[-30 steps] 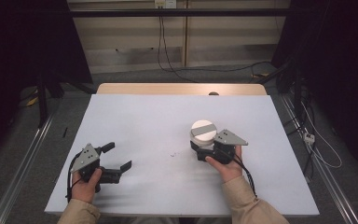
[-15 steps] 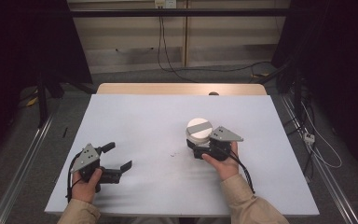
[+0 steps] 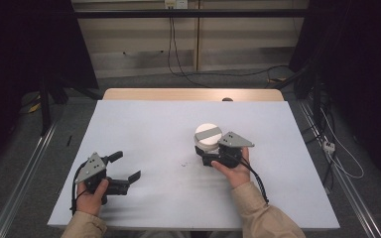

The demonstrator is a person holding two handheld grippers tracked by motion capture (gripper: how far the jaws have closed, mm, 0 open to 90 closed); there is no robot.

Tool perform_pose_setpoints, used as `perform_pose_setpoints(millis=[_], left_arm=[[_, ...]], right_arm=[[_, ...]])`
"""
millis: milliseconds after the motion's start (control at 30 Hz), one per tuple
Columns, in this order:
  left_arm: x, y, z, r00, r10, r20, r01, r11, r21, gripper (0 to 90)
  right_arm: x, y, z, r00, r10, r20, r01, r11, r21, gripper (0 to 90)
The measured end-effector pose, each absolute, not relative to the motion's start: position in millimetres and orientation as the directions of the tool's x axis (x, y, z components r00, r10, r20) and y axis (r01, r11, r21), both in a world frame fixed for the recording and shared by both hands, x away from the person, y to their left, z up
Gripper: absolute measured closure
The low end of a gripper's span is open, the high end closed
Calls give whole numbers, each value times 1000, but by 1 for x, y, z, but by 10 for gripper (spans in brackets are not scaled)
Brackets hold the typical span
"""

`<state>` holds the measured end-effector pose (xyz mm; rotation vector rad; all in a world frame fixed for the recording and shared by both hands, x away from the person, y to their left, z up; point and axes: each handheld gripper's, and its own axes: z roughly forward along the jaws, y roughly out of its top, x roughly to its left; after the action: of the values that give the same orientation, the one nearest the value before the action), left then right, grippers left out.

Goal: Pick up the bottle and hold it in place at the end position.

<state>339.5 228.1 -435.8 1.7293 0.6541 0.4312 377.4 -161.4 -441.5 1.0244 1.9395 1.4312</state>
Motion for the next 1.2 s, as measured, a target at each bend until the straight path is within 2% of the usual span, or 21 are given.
perform_pose_setpoints(millis=[1200], left_arm=[[340,228,-437,776,628,-59,206,-164,965,29]], right_arm=[[400,-145,-444,-595,802,41,272,154,950,183]])
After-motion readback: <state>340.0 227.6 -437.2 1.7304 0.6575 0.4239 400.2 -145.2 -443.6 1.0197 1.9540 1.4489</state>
